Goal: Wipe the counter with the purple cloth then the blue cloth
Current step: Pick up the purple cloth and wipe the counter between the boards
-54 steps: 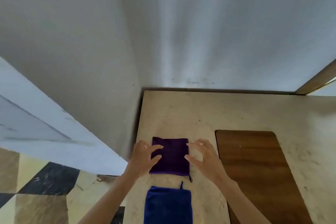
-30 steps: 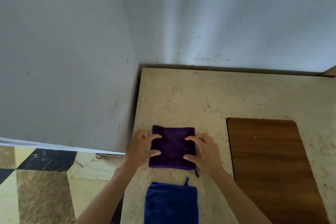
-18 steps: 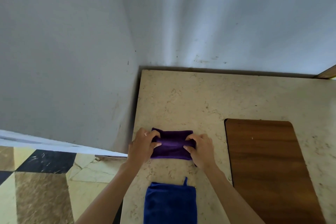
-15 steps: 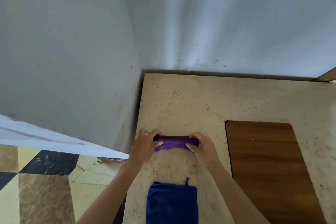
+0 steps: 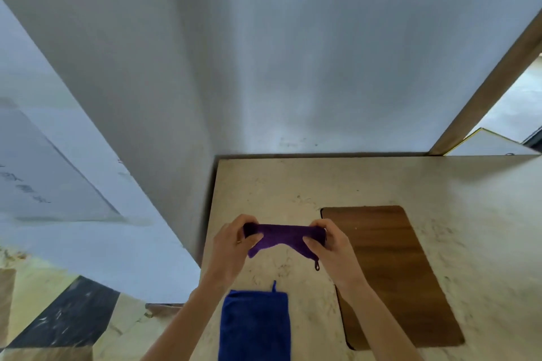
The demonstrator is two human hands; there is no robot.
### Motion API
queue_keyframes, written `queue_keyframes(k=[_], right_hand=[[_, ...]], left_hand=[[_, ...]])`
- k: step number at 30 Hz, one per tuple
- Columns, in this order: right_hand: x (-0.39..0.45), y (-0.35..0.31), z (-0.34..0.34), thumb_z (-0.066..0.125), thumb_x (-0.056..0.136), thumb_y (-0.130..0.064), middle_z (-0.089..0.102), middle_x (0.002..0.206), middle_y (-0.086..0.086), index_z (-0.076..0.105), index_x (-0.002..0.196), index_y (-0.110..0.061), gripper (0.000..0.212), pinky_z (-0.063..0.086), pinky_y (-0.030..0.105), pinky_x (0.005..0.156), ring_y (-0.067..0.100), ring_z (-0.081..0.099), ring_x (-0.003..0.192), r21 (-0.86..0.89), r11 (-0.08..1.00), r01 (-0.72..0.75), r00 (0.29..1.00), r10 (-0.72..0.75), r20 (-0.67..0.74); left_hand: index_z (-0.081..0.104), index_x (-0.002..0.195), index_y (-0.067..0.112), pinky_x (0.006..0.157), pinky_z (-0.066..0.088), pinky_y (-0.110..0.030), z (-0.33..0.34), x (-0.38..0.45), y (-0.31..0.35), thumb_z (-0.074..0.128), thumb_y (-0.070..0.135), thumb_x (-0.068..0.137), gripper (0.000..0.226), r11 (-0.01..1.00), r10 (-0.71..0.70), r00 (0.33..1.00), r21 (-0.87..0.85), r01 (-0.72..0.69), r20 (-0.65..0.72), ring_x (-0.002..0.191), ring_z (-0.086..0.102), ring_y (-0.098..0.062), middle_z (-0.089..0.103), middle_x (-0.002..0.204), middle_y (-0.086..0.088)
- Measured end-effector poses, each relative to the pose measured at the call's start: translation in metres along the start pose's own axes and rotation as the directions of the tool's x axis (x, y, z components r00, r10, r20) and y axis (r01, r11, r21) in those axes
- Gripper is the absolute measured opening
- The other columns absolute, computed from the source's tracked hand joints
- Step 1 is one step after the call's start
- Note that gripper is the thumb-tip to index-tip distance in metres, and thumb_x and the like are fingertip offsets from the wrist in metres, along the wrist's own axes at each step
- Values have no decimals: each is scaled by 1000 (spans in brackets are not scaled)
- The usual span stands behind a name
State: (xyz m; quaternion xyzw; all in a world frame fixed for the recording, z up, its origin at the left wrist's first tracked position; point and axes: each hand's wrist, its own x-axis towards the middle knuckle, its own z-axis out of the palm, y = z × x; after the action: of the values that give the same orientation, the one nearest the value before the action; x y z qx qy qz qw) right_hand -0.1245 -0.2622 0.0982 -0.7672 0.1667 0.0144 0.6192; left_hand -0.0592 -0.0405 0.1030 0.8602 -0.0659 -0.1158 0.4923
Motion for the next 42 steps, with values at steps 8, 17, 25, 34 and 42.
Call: queue_keyframes(k=[8,17,25,34,42], right_hand=[[-92,5,-99,70,93,-8,72,106,1,65,103,-24,20,63,47,89,21,70,103,13,999,29,988,-27,-154],[-223,82,-296,70,94,-13,73,82,6,63,98,-27,16,50,29,49,16,66,58,107,985,-137,901,169,-400],[-297,135,-447,68,94,-14,70,85,-5,67,97,-29,16,49,22,49,15,64,64,102,971,-215,855,238,-461],[-265,176,-542,66,89,4,78,89,12,71,105,-14,24,43,26,48,16,59,58,269,937,-225,912,299,-279],[-170,236,-597,60,82,25,75,113,18,68,124,-11,56,59,29,57,28,69,84,452,839,-301,921,379,-90]], left_hand=[[69,94,28,69,59,-25,73,-73,85,69,8,90,20,984,9,998,-177,3,70,85,72,-17,76,90,-1],[70,85,38,76,62,-34,284,-173,187,72,14,89,24,995,36,984,-96,-19,175,86,72,-13,77,90,7],[71,91,27,65,55,-21,438,-243,253,70,14,92,13,979,-53,964,-176,102,262,87,73,-17,77,92,-3],[70,94,12,73,61,-37,523,-214,270,66,1,92,12,922,-139,927,-296,249,349,95,72,-30,75,99,-16],[76,99,9,93,60,-56,601,-134,250,67,-9,87,24,749,-297,858,-456,481,419,95,75,-29,74,107,-7]])
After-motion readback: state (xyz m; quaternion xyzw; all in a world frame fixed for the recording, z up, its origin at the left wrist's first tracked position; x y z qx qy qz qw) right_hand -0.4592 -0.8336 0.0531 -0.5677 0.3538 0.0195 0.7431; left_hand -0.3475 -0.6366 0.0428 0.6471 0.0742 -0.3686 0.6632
